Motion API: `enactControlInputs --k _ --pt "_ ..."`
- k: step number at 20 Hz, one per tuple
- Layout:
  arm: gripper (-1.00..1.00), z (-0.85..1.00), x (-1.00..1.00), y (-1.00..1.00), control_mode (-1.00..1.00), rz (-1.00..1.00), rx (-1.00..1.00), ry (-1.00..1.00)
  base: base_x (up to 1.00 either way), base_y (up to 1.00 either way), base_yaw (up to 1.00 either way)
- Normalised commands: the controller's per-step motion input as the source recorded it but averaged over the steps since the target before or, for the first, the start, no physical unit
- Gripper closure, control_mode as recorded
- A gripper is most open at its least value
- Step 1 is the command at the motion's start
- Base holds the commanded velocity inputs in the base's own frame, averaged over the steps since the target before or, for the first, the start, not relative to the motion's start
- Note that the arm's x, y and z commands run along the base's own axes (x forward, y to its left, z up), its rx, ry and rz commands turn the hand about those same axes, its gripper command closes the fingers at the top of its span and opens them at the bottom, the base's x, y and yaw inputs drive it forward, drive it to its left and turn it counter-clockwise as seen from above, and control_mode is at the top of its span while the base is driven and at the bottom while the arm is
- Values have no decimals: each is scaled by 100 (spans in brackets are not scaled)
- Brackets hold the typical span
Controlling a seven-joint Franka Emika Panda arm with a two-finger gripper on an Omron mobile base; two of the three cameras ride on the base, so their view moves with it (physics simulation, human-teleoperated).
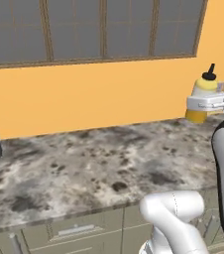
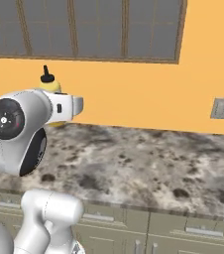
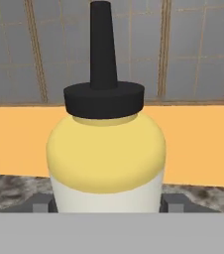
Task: Take 2 condiments from the cabinet and move them on the counter near the stove.Make sure the condiments are lined up with each other, next to each other.
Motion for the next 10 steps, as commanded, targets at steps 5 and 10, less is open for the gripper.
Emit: enactControlInputs --k 5,10 --pt "100 0 0 0 100 0 0 0 -69 -100 0" --pt "100 0 0 0 100 0 0 0 -49 -100 0"
